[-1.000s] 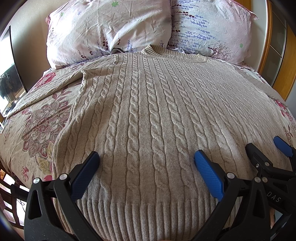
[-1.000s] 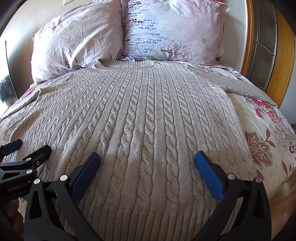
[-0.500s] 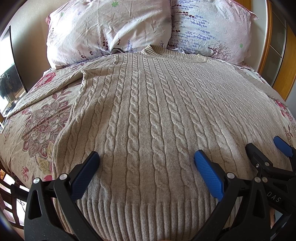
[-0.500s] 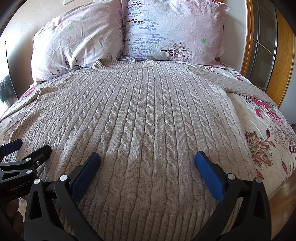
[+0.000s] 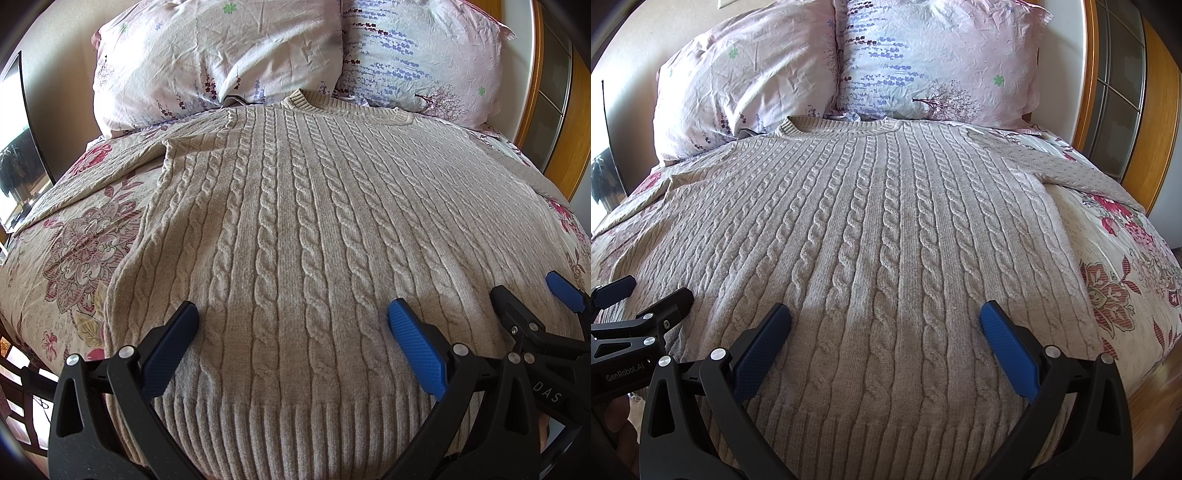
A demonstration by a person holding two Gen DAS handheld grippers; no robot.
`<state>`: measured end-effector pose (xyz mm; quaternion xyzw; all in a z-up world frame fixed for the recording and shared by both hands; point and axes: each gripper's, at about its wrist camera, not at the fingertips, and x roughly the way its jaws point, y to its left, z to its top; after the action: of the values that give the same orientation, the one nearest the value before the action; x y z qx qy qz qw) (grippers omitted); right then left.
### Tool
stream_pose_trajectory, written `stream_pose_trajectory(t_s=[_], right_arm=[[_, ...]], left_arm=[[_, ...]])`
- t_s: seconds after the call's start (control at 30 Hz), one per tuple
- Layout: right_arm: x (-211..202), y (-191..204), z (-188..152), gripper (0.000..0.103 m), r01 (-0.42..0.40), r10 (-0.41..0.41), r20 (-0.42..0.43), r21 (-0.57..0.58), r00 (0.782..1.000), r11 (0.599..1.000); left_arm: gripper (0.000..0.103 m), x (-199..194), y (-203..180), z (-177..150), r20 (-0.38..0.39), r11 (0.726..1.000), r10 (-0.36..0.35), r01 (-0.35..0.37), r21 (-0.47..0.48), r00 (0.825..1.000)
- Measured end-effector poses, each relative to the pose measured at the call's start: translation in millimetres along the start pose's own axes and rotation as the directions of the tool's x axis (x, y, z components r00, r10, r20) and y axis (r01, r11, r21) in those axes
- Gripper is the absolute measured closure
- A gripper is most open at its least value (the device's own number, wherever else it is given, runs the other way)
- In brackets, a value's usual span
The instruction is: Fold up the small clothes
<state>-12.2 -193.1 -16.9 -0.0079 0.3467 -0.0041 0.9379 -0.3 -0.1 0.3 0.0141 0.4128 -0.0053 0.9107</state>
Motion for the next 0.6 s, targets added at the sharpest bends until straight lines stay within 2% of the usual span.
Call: stream_pose_trajectory(t_s=[0.6], right_arm=[[-0.9, -2.4, 0.5, 0.001, -0.031, 0.031, 0.003, -0.031, 1.000, 0.999]], left_arm=[[0.002, 0.5, -0.3, 2.0, -0.014, 1.000, -0.004, 0.004, 0.008, 1.000]])
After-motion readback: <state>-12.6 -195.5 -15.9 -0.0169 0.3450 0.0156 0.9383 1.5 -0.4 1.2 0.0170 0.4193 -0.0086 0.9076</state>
